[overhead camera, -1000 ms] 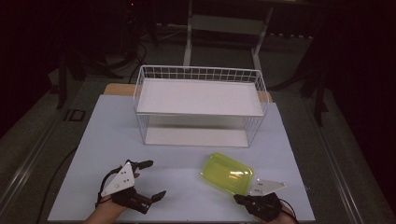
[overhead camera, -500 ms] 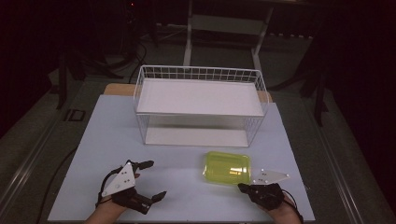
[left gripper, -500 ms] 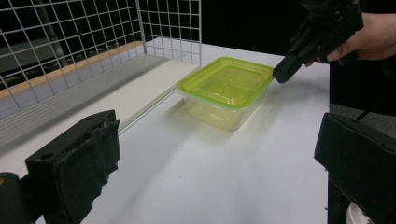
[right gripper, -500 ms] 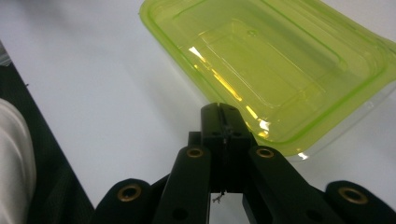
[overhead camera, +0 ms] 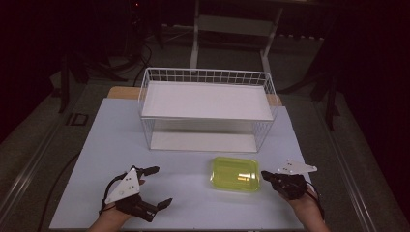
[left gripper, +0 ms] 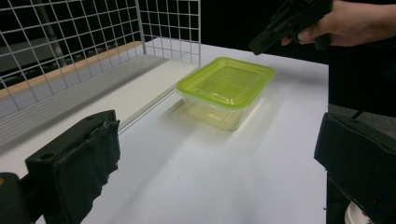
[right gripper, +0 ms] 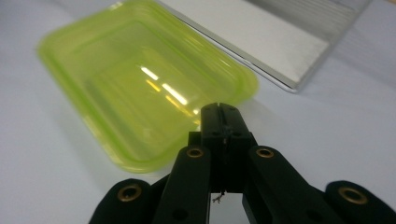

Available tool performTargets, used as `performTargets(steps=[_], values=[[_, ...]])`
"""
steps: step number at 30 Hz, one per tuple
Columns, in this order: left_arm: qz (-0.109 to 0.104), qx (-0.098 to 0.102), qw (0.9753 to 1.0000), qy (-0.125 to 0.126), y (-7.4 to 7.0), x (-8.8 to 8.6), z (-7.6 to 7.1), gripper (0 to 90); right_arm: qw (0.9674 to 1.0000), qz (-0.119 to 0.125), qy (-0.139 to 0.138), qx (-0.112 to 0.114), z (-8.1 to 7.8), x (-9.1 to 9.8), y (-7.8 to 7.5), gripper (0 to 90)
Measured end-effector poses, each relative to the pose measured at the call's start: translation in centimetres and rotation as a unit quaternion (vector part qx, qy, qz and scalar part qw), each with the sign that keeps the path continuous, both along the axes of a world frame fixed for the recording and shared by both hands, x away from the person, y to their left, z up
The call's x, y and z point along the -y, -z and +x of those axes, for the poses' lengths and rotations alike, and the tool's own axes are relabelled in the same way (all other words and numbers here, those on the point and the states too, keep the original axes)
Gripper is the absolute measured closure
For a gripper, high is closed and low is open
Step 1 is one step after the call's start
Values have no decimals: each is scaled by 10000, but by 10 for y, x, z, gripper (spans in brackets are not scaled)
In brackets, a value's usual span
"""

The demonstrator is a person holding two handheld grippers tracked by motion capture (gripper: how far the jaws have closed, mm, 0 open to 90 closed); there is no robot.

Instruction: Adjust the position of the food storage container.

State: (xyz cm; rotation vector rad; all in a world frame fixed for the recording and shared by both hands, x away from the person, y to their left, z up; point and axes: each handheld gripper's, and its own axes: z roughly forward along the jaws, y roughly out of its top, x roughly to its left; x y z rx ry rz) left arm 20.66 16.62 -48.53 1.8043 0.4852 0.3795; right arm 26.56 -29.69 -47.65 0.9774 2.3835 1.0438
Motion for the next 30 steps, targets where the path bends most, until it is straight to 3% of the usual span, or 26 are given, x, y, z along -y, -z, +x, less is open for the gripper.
performTargets(steps=[8,10,30], values=[[-61,-47,10000,-10,0,0,1,7,9997,-59,97,-237,13,-2,19,900],[-39,-48,10000,-8,0,0,1,7,9996,51,112,-269,15,-2,20,900],[-33,-87,10000,10,2,0,1,7,9989,163,-276,-340,30,-40,20,900]])
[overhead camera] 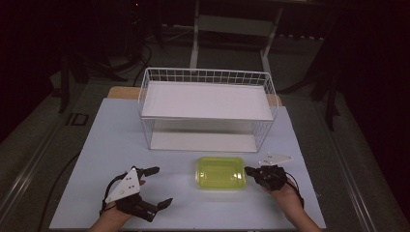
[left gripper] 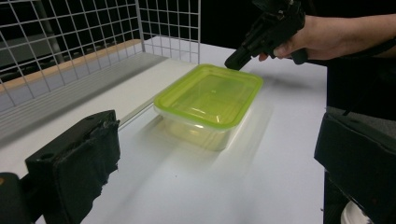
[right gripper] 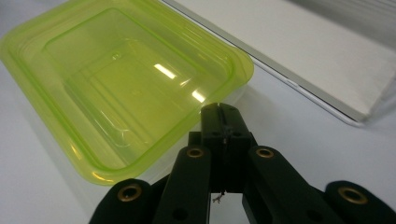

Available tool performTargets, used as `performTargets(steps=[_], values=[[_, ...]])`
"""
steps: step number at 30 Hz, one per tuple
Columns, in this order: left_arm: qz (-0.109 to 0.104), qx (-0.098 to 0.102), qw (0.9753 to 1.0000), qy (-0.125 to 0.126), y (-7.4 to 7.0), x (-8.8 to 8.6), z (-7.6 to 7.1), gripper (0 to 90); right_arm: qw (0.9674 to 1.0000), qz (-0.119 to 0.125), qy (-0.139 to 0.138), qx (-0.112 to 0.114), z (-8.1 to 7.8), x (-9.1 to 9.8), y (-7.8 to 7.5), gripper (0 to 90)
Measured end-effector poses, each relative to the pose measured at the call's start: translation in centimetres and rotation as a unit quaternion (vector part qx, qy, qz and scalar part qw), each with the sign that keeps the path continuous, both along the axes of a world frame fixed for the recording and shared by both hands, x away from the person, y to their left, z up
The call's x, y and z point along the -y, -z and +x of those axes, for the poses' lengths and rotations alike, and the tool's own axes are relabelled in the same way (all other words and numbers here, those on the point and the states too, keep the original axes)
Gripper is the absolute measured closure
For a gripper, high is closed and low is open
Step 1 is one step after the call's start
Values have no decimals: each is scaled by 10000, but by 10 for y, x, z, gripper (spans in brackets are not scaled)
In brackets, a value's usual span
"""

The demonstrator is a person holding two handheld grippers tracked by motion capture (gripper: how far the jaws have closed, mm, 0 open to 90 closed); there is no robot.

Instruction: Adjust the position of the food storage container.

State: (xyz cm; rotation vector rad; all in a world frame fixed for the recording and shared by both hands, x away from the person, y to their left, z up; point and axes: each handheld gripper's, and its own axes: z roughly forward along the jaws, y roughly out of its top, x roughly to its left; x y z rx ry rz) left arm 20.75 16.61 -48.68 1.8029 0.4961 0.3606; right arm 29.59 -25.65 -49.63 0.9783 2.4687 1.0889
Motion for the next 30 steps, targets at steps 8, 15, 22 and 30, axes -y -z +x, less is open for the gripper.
performTargets(steps=[8,15,22,30], values=[[12,-25,10000,-19,1,-1,0,7,9998,3,-214,11,2,-17,0,900],[97,-90,9998,-129,2,-2,2,7,9994,31,-350,12,4,-32,0,900],[82,-117,9998,-164,3,-3,2,7,9991,77,-419,-8,6,-43,1,900],[153,-143,9995,-231,4,-3,3,7,9984,54,-554,-29,7,-54,1,900]])
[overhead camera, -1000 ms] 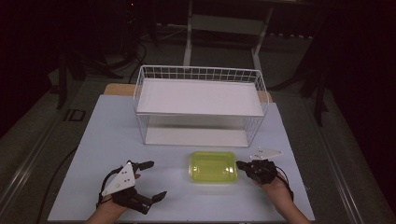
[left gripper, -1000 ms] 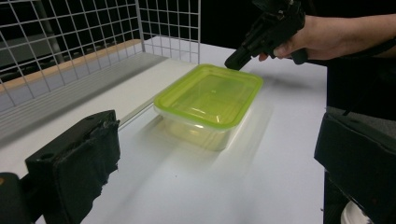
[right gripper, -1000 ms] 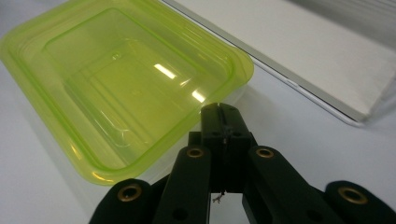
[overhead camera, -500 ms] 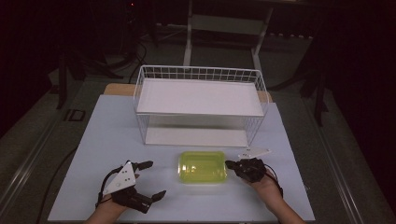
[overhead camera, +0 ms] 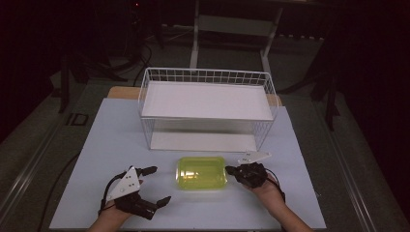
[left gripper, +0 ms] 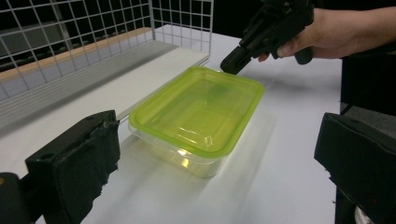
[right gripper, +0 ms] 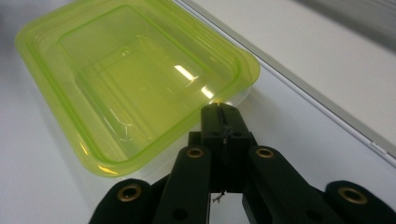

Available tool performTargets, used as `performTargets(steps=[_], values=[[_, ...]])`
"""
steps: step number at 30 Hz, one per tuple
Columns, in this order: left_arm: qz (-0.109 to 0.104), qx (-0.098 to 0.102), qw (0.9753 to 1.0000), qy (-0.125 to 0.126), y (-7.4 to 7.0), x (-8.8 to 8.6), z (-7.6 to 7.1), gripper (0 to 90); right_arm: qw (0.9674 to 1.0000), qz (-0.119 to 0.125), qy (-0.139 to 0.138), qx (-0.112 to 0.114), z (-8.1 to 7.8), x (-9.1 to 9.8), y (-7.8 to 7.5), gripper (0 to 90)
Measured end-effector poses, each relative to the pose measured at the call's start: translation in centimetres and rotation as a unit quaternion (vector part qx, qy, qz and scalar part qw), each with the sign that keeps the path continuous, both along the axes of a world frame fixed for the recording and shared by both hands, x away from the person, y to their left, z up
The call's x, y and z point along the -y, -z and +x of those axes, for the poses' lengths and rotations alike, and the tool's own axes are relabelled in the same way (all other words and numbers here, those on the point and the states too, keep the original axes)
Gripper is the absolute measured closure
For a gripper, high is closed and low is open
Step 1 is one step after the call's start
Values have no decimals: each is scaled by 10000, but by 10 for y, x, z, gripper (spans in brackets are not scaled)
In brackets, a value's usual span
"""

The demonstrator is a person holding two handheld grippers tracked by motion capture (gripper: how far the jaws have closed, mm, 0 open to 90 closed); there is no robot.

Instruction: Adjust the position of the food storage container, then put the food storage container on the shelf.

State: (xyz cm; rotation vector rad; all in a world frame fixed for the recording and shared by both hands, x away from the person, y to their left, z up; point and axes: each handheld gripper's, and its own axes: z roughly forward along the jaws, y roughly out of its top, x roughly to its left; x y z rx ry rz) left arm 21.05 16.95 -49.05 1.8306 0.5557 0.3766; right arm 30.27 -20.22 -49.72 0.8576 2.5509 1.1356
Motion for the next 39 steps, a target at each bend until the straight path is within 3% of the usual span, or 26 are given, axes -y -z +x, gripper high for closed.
performTargets(steps=[3,9,12,14,17,19,20,25,28,29,31,34,36,39], values=[[23,-46,10000,-49,0,-1,1,7,10000,-14,-1,74,0,-1,-3,889],[87,-70,9998,-154,-1,-2,2,7,9997,170,5,194,-3,4,-13,763],[120,-70,9995,-273,0,-3,3,7,9990,349,25,267,-7,7,-20,615],[101,-86,9996,-246,0,-2,5,7,9982,509,75,293,-11,8,-25,463],[75,-240,9993,-269,-1,0,7,7,9968,710,250,284,-14,8,-27,264],[-17,-379,9988,-294,-1,2,8,7,9969,749,138,207,-14,8,-27,132],[-35,-425,9986,-309,-2,3,10,7,9972,709,91,239,-15,8,-26,131],[6,-665,9975,-256,-4,8,16,7,9956,602,358,621,-20,6,-28,142],[216,-842,9959,-233,-7,15,21,7,9968,517,226,571,-21,6,-31,184],[211,-869,9957,-248,-7,17,22,7,9955,557,277,718,-24,6,-32,234],[192,-877,9955,-292,-8,19,24,7,9942,624,106,864,-27,6,-34,226],[117,-933,9950,-347,-13,23,30,7,9963,652,-149,538,-24,7,-36,207],[100,-939,9949,-344,-19,25,34,7,9948,857,-95,540,-24,8,-40,185],[-10,-963,9948,-331,-26,27,40,7,9941,922,-56,573,-24,8,-47,154]])
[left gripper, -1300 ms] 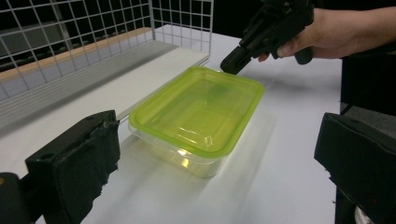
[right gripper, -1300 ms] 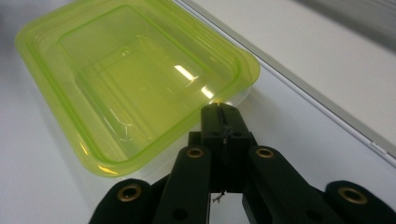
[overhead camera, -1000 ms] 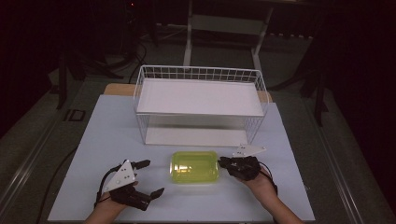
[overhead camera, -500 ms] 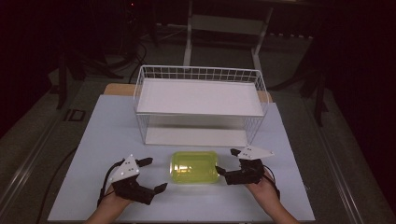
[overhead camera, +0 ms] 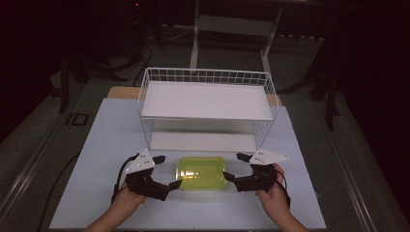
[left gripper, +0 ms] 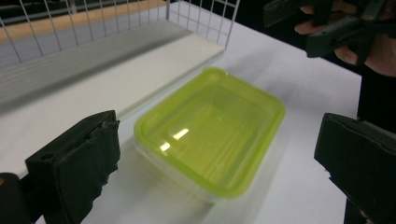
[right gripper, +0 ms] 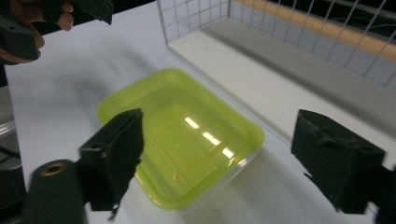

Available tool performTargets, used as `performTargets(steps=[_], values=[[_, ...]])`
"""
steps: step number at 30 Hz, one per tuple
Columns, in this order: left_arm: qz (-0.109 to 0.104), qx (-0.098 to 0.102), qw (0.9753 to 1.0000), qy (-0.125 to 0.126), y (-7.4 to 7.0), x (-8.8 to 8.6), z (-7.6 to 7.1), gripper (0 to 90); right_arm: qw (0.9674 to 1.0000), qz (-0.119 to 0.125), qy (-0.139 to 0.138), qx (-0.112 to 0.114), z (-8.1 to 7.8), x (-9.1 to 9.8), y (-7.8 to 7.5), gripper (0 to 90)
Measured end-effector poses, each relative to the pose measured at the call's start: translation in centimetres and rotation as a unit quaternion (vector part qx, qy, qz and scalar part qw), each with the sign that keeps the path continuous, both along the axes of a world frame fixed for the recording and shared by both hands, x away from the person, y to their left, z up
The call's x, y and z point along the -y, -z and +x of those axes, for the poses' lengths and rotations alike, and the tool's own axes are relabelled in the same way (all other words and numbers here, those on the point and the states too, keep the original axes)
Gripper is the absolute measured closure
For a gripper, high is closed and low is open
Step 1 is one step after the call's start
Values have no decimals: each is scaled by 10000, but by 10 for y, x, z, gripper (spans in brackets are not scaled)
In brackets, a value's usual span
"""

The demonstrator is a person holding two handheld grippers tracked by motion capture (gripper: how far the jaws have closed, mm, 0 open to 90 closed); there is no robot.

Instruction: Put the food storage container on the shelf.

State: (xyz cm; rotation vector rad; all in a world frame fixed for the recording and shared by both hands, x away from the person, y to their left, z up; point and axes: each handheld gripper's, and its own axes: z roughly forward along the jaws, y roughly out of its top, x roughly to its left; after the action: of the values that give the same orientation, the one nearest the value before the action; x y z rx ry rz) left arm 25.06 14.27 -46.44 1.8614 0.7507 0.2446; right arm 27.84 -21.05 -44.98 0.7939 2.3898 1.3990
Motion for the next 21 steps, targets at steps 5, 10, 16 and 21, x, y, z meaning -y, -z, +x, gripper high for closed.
performTargets(steps=[5,10,16,21], values=[[-8,-116,9999,-90,-6,5,11,8,9997,-92,210,4,1,-5,-6,116],[-62,-170,9985,-509,0,11,18,8,9988,-81,368,-318,7,-10,-1,110],[-40,-649,9951,-743,12,18,28,139,9963,-339,593,-519,13,-11,16,208],[104,-1182,9888,-910,27,22,37,228,9930,-439,690,-851,16,-15,30,289]])
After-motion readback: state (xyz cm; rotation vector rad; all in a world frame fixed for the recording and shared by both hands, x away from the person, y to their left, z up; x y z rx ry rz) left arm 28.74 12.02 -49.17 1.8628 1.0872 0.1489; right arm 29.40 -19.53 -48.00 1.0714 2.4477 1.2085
